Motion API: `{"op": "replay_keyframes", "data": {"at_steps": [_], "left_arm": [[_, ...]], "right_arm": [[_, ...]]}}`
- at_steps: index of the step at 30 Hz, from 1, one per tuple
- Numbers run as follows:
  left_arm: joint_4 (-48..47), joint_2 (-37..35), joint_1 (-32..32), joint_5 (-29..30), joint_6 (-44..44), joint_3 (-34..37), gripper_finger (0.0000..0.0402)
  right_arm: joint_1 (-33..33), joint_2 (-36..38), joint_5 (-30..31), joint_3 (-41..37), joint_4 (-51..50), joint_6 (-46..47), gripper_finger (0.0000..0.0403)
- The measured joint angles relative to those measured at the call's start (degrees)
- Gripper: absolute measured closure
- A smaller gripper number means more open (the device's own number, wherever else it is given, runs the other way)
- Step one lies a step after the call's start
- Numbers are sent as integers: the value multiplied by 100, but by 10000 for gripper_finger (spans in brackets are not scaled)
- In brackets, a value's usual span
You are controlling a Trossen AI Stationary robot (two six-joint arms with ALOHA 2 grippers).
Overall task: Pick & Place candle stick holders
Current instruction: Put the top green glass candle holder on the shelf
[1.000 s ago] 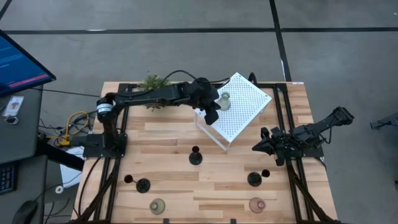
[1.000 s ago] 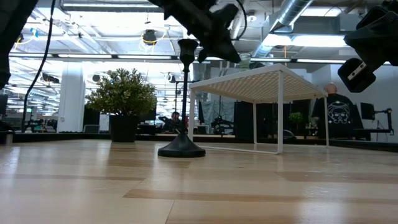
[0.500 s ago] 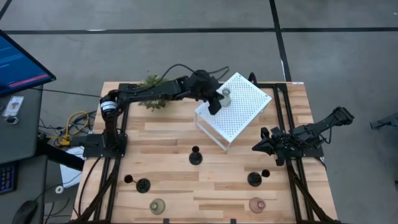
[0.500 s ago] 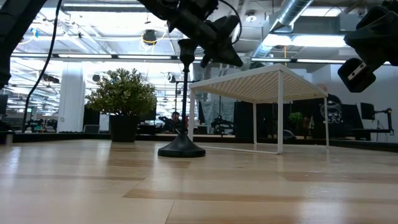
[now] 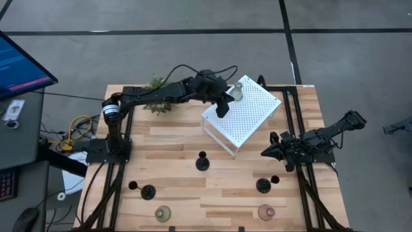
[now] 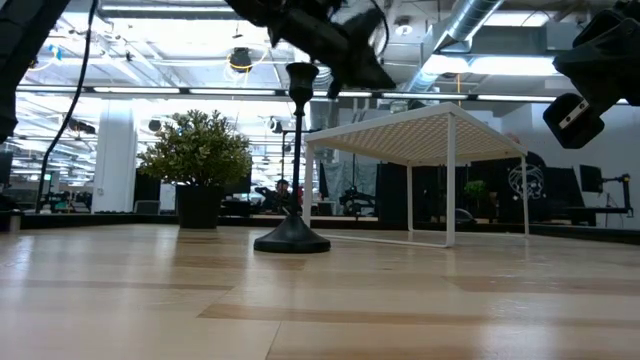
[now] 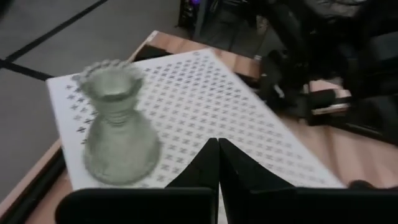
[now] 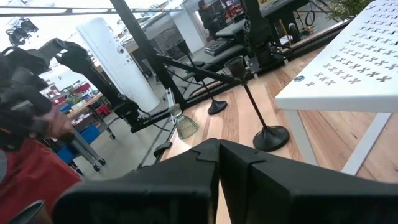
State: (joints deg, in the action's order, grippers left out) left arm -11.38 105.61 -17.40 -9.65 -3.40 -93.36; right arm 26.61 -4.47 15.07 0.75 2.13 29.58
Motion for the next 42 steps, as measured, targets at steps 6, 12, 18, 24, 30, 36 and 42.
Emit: {"op": "replay_keyframes", "data": {"at_steps": [6,12,18,24,30,36,42], "left_arm": [[-436,-930,155,43,12,0,401],[-390,-2345,262,7,15,-5,401],[-404,-3612,371,-405,-85,241,400],[-405,-4582,689,-544,-443,569,400],[-397,-5202,1093,-542,-643,965,400],[-397,-5389,1315,-446,-658,1259,400],[-399,-5387,1396,-433,-804,1454,400]], "right_arm": [[0,0,0,0,-1,-1,401],[-2,0,0,2,0,0,401],[-1,-1,0,0,-1,-2,401],[-10,-2,178,-15,167,690,401],[-19,-2,906,-15,591,2619,401],[-17,-2,1192,-11,558,3881,401],[-2,-2,1170,-9,914,4077,401]]}}
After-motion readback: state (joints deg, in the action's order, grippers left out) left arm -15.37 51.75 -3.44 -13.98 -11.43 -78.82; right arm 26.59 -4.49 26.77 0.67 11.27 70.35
